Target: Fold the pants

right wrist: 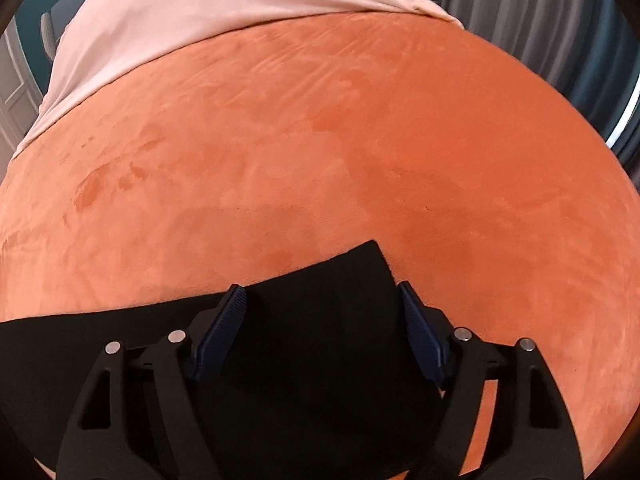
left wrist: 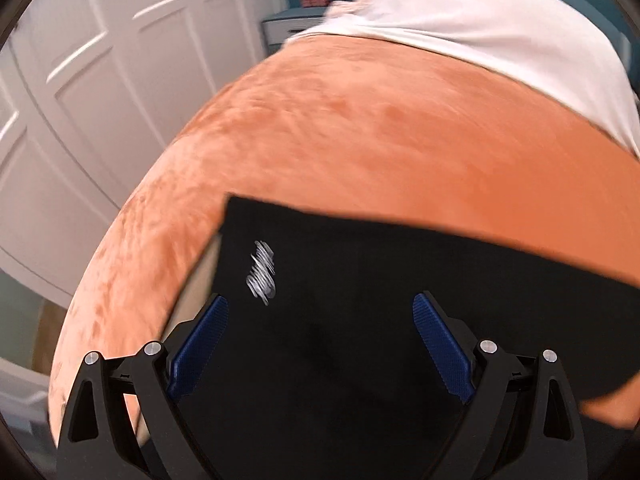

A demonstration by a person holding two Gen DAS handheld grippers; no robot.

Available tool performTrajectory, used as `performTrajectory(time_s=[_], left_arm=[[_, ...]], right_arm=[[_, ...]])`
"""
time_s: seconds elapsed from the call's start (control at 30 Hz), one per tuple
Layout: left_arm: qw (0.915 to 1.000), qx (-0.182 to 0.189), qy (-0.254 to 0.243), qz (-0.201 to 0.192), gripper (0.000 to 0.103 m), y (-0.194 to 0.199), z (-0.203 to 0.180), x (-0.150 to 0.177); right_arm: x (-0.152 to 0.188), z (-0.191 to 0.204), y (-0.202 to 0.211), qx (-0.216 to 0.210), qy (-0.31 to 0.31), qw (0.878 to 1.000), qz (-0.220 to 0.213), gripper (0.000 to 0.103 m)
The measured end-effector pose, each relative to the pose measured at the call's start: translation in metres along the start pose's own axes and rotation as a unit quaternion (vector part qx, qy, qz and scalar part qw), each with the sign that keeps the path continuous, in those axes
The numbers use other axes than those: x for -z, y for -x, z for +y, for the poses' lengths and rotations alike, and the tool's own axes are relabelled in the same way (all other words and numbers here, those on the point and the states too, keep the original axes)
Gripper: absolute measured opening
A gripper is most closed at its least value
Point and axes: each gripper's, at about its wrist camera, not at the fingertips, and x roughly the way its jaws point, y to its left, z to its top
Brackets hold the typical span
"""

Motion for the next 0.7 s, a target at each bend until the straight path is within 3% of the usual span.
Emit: performTrajectory(time_s=[0.07,0.17,0.23,0.33,0.43,0.5,0.7], left_arm=[[0.9996,-0.013,0.025,-0.006,0.092,-0.015,0.020,-0.022],[0.9979,-0.017,0.062,0.005,0.092,-0.044,0.045,-0.051],[0.9964,-0.003,0.080,0.028,0.092,-0.069,0.057,-0.065],[0.9957,-0.043,0.067,0.047,0.088,-0.096,0.062,-0.073],[0.9950,-0.023,0.064,0.073,0.004,-0.105,0.067,-0.070],[0.9950,0.013,0.082,0.056,0.003,-0.089,0.077,-0.069],[0.9944,0.085,0.062,0.000,0.002,0.001,0.102,-0.058]], right_arm=[[0.001,0.001,0.001,-0.006,0.001,1.000,-0.003,0.041],[0.003,0.008,0.007,-0.016,0.008,1.000,-0.001,0.019],[0.004,0.019,0.012,-0.005,0.024,1.000,0.000,0.016],[0.004,0.024,0.023,-0.004,0.016,1.000,-0.008,0.015],[0.006,0.024,0.042,-0.011,-0.003,1.000,-0.017,0.015],[0.007,0.025,0.061,-0.016,-0.008,1.000,-0.026,0.015],[0.014,0.020,0.143,-0.053,-0.017,0.996,-0.073,0.015]])
